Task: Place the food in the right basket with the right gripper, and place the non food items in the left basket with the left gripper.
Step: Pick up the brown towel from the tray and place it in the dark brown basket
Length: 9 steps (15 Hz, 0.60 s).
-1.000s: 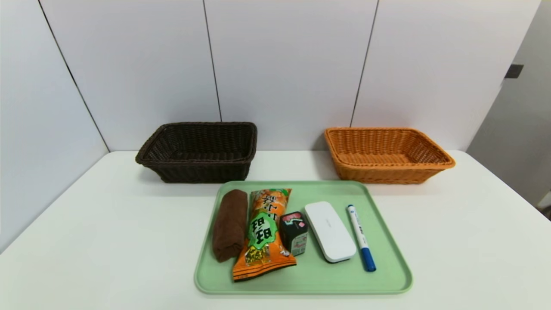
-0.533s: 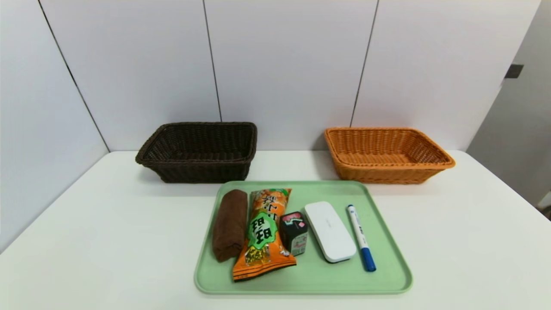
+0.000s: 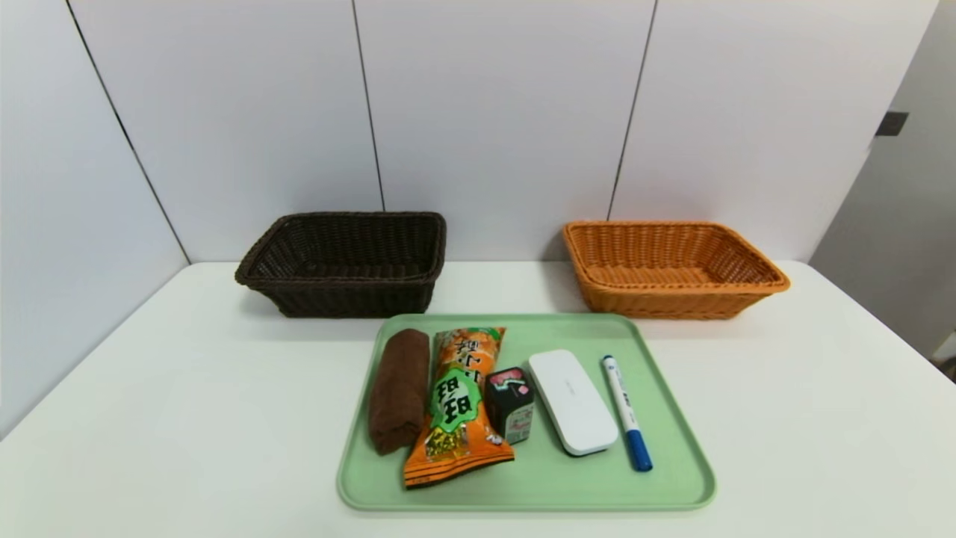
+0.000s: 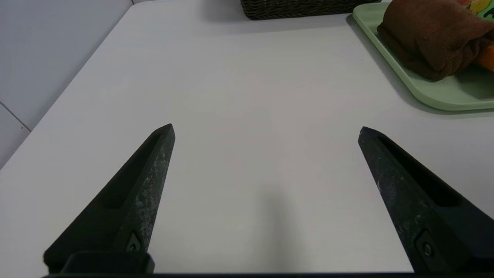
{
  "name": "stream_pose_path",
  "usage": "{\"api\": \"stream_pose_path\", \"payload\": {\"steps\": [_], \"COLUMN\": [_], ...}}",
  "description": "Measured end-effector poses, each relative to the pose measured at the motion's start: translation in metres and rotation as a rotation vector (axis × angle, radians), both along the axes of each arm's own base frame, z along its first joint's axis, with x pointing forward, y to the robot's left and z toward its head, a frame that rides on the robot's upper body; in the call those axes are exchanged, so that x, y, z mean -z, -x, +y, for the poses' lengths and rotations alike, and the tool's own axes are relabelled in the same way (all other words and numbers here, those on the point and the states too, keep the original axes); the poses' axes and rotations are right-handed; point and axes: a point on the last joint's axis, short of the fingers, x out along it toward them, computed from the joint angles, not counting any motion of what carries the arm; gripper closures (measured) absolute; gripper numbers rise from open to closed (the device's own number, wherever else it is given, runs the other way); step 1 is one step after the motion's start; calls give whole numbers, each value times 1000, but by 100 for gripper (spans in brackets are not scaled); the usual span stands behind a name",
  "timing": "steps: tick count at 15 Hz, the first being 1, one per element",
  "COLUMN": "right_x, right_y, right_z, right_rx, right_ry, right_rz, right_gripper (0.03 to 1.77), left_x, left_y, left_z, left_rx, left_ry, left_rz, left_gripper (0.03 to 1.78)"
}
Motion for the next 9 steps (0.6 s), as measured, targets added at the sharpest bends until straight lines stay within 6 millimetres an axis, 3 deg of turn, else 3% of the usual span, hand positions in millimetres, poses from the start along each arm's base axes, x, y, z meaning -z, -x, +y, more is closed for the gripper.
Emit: {"api": "stream_pose_path", "payload": {"steps": [3, 5, 9], "right_x": [-34, -59, -97], "right_y": [15, 19, -2], "right_z": [0, -1, -1], "right_rx": [13, 33, 42], "right_ry": [0, 1, 4], "right_rz": [-3, 13, 139], "right_gripper": [9, 9, 9], "left_x": [-32, -55, -106], "left_y": [11, 8, -23], "left_z": [0, 0, 0], "left_rx": [3, 2, 11], "left_ry": [14, 49, 90], "left_rz": [23, 71, 190], "left_gripper": [12, 12, 12]}}
